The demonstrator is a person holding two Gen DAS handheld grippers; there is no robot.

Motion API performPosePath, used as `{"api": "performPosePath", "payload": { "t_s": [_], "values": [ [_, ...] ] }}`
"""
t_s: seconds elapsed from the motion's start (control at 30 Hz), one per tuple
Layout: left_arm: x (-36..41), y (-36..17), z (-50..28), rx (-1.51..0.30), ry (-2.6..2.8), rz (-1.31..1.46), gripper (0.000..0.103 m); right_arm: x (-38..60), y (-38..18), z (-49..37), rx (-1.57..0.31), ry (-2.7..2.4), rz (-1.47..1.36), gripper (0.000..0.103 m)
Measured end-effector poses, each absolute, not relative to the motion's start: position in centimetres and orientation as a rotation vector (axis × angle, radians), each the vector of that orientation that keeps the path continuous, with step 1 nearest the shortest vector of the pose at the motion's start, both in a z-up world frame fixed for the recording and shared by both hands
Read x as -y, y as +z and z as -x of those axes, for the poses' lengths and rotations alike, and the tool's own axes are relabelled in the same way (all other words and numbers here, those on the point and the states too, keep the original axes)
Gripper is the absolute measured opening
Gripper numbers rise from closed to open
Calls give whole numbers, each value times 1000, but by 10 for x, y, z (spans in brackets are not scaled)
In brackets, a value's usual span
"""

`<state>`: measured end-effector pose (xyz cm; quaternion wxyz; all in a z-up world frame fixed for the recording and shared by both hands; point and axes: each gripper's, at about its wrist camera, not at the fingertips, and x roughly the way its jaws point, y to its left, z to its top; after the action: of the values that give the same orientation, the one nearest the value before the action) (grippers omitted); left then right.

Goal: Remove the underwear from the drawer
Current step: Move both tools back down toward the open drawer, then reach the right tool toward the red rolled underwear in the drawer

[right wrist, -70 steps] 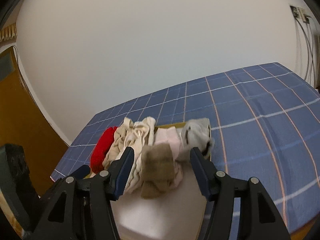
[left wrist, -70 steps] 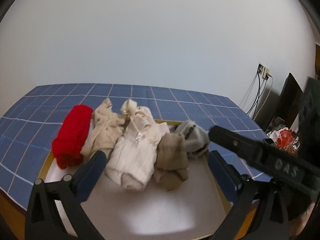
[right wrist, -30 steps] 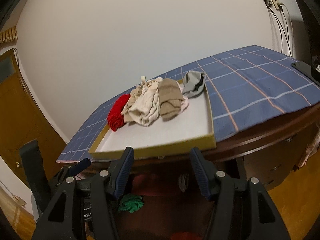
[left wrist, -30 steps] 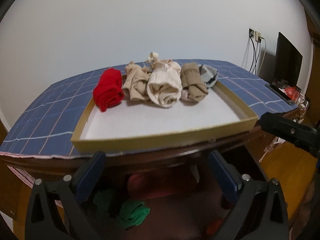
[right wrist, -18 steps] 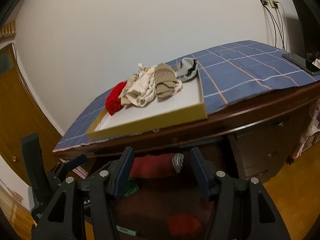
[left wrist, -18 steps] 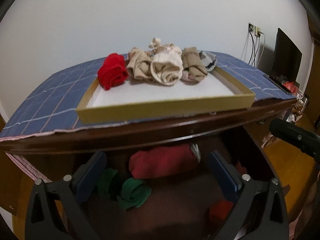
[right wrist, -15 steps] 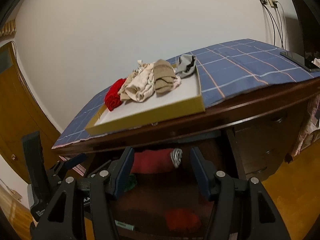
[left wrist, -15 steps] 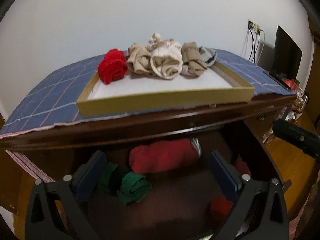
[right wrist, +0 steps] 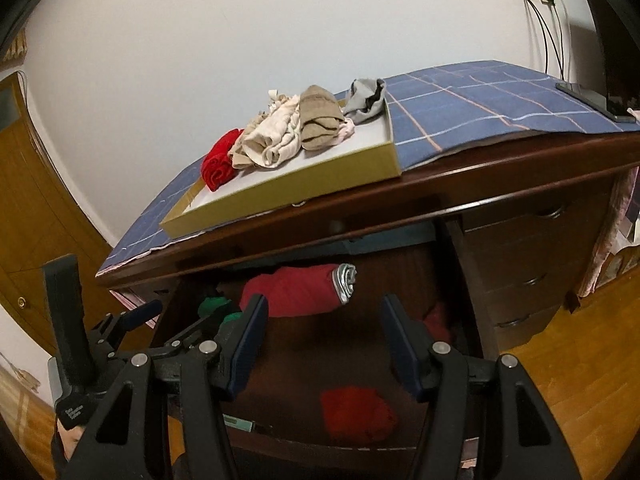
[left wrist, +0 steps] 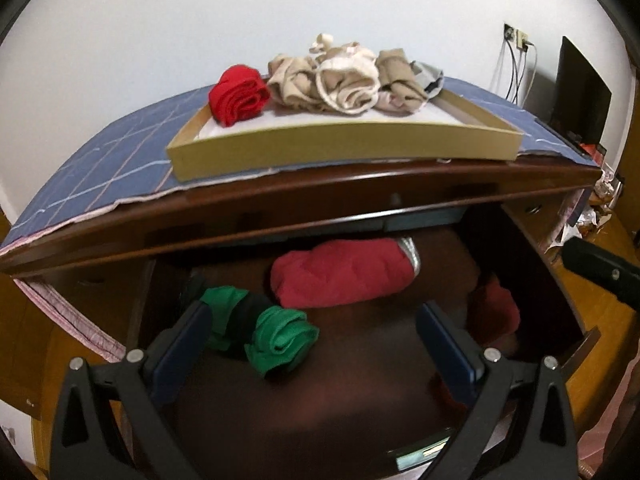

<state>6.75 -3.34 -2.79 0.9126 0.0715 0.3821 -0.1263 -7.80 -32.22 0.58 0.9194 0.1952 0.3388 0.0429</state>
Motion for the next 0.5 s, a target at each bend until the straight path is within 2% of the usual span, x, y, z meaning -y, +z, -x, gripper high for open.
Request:
{"api": "performPosePath", "payload": {
  "t_s": [0.5],
  "values": [
    [29,-40,-67,-823,-242,-181,103,323,-8,81,-755,103,-407,61]
  ]
}}
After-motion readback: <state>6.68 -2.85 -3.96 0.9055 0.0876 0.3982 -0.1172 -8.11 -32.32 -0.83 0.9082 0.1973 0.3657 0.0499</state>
